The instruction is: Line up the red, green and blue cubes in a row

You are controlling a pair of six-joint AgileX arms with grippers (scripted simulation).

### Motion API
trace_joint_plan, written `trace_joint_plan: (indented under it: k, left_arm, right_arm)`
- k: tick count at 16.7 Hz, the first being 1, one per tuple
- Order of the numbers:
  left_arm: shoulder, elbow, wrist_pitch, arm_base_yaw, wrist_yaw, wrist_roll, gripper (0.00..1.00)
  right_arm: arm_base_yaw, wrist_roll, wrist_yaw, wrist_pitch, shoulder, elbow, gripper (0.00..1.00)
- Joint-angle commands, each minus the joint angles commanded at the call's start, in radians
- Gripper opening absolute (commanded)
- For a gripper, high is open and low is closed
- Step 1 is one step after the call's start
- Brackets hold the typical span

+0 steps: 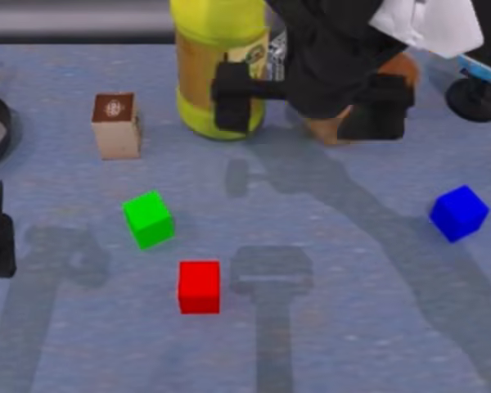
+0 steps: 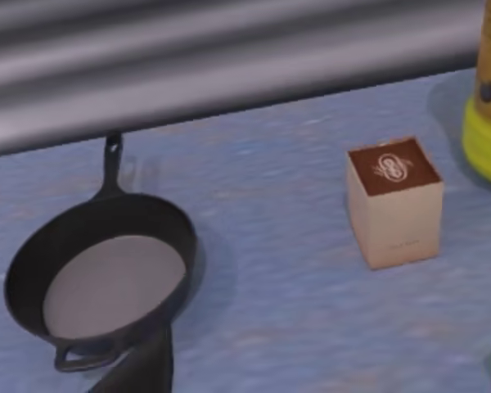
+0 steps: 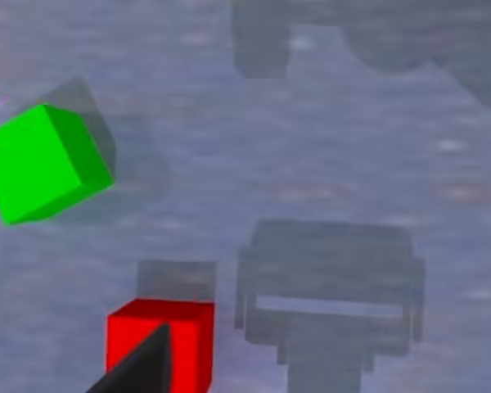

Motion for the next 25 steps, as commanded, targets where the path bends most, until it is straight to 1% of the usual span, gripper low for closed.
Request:
trace_joint_plan:
  k: [3,5,7,9,11,13,17,21,23,25]
  left_arm:
    - [0.264,0.206,-0.136,-0.045,0.002,0.088,1.0]
    - [0.458,0.354,-0.234,-0.079,0.003,0.152,1.0]
    - [0.65,0.5,-0.33,-0.111,0.005,0.214,1.0]
    - [0.849,0.651,-0.429,-0.145,0.007,0.278,1.0]
    - [1.043,0.795,-0.523,-0.177,0.008,0.339,1.0]
    - [1.217,0.925,-0.607,-0.204,0.009,0.393,1.0]
    - [1.509,1.14,-0.747,-0.249,0.009,0.483,1.0]
    - [1.684,1.274,-0.834,-0.276,0.009,0.539,1.0]
    - [1.718,1.301,-0.852,-0.281,0.008,0.55,1.0]
    - [1.724,1.306,-0.854,-0.282,0.008,0.552,1.0]
  right_arm:
    - [-0.117,-0.123,0.029,0.149,-0.332,-0.286,1.0]
    - [-0.201,-0.212,0.038,0.257,-0.57,-0.505,1.0]
    - [-0.286,-0.301,0.04,0.37,-0.808,-0.734,1.0]
    - [-0.369,-0.387,0.033,0.485,-1.038,-0.959,1.0]
    - [-0.444,-0.464,0.018,0.598,-1.246,-1.17,1.0]
    - [-0.51,-0.53,-0.005,0.71,-1.427,-1.357,1.0]
    - [-0.614,-0.626,-0.067,0.916,-1.709,-1.647,1.0]
    - [-0.679,-0.676,-0.122,1.068,-1.898,-1.822,1.0]
    - [-0.692,-0.684,-0.137,1.102,-1.941,-1.856,1.0]
    - [-0.694,-0.685,-0.139,1.107,-1.948,-1.862,1.0]
